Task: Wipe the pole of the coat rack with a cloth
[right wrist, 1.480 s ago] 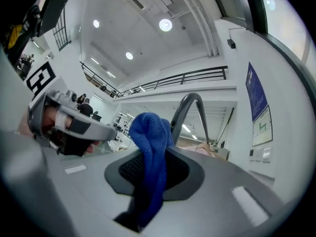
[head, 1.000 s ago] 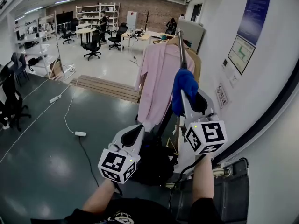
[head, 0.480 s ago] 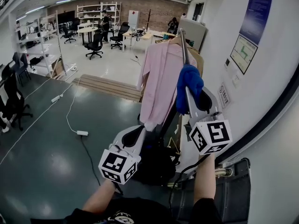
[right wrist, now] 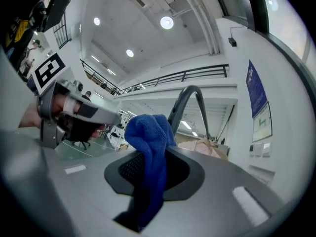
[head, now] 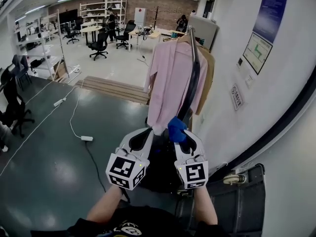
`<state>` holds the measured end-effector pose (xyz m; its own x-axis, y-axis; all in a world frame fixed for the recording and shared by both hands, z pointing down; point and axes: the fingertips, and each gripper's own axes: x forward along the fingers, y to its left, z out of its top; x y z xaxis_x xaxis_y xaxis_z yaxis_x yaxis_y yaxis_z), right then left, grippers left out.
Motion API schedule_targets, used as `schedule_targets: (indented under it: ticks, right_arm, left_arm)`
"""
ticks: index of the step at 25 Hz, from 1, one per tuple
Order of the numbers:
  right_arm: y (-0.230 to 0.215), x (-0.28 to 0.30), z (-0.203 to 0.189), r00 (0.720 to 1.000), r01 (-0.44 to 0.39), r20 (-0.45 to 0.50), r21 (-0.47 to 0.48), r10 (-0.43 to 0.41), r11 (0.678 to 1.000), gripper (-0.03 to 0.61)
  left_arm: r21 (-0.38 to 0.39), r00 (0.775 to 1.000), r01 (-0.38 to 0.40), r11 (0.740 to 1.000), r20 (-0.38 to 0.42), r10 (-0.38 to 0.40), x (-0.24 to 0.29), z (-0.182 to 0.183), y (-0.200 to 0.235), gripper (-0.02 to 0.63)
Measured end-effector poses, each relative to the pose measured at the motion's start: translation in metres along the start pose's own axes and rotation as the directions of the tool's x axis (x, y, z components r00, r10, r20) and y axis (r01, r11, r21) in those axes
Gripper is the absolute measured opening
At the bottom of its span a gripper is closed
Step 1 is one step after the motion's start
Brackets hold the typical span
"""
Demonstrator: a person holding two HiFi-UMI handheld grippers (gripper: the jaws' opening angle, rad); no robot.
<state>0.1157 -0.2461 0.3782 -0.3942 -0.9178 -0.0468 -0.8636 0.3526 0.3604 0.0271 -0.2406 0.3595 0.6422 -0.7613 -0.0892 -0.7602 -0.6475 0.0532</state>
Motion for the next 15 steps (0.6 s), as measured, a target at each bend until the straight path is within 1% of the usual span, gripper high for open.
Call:
schedule_targets:
  ticks: [3, 7, 10, 15]
  right_arm:
    - [0.007, -0.002, -0.021, 0.999, -0.023, -0.048, 0.041, 0.024, 0.999, 0.069]
    - [0.0, 0.001, -0.015, 0.997, -0.024, -0.068, 0.019, 0.025, 1.0, 0.072]
    - [-0.015, 0.004, 0.011, 0.999, -0.002, -0.032, -0.005, 0.002, 1.0, 0.074]
    - [-0.05, 0.011, 0.078, 0.997, 0.032, 0.073, -0.026, -0.03, 0.999, 0.077]
  left_arm:
    - [0.008, 1.0, 0.004, 1.0, 0.003, -0.004, 0.003, 0.001, -0.003, 0.005]
    - [0.002, 1.0, 0.014, 1.0, 0.005, -0.014, 0.003, 0.002, -0.009, 0.005]
    - [-0.004, 1.0, 0.015, 1.0, 0.007, -0.015, 0.001, 0.001, -0.011, 0.005]
    - [-0.01, 1.0, 0.012, 1.0, 0.012, -0.012, 0.002, 0.002, -0.012, 0.005]
